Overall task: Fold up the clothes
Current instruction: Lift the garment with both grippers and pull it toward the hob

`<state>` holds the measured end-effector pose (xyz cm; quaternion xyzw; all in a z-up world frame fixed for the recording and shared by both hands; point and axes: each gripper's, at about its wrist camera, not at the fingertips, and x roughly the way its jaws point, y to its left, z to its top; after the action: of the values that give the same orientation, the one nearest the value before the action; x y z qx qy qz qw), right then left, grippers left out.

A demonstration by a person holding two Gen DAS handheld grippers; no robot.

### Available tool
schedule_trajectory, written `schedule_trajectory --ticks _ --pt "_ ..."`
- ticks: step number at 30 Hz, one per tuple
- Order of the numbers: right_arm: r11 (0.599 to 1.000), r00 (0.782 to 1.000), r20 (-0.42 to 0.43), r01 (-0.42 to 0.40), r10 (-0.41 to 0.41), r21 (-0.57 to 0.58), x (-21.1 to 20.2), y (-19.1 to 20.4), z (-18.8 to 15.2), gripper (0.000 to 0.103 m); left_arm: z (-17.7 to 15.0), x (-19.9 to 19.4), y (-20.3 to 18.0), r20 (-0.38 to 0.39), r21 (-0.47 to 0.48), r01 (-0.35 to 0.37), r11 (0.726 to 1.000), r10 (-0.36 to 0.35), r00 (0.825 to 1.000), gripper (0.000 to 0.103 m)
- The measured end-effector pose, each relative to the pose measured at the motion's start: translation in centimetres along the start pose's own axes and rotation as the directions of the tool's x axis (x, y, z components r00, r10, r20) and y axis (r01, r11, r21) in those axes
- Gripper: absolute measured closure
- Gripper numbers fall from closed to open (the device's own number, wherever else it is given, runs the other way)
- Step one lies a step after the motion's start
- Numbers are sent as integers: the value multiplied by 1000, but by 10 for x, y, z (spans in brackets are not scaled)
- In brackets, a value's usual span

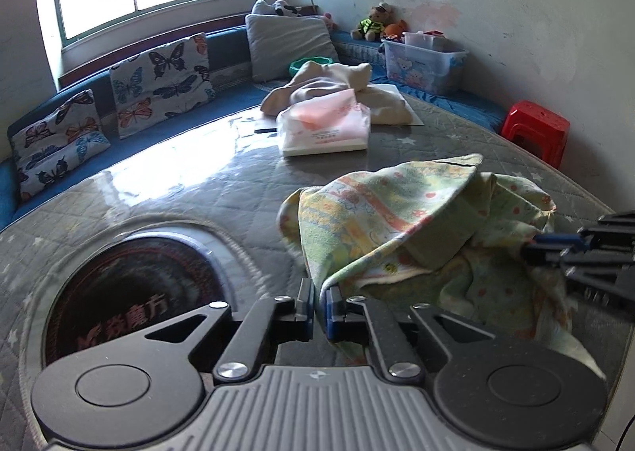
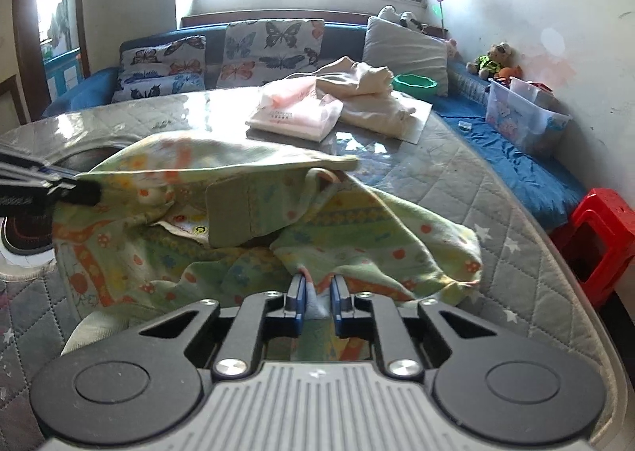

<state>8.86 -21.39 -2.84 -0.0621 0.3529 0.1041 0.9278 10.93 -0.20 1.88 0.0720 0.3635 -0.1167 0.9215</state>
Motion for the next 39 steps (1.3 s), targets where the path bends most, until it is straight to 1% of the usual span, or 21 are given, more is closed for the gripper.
schedule_trajectory --ticks 9,14,18,21,23,26,30,33,35,36,38,39 --pt "1000 999 33 20 -20 12 -27 -9 -5 98 -30 -30 26 2 -41 -38 998 38 999 99" --pt "1000 998 47 30 -30 3 -41 -8 -8 99 -47 -48 39 4 -65 -51 997 51 999 99" --pt "1000 998 51 21 -21 -6 -51 -6 -8 99 -62 -65 49 -1 -79 -63 995 63 998 99" --pt "999 999 38 -37 38 -22 -52 1 -4 98 -77 -77 55 -13 -86 -74 994 73 997 99" --pt "996 996 37 -79 80 -42 -52 10 -1 95 -88 -84 58 -29 -94 -83 992 81 996 99" --pt "987 990 35 -130 134 -90 -47 31 3 84 -106 -93 65 -58 -115 -93 989 87 995 99" --pt "966 978 20 -203 209 -158 -38 62 9 73 -131 -107 72 -101 -131 -104 986 91 991 99" --pt "949 966 9 -253 259 -191 -32 82 13 69 -143 -115 77 -129 -137 -105 985 87 988 99" --pt "938 955 -1 -293 297 -184 -30 89 15 68 -148 -119 82 -145 -148 -101 984 80 986 99" --pt "935 949 -6 -310 314 -173 -29 89 17 68 -149 -120 85 -152 -150 -97 984 74 986 97" --pt "928 939 -14 -340 342 -152 -28 89 22 68 -150 -121 90 -158 -147 -94 985 71 985 89" --pt "927 938 -14 -345 346 -146 -29 88 25 68 -149 -123 92 -155 -144 -90 985 68 986 87"
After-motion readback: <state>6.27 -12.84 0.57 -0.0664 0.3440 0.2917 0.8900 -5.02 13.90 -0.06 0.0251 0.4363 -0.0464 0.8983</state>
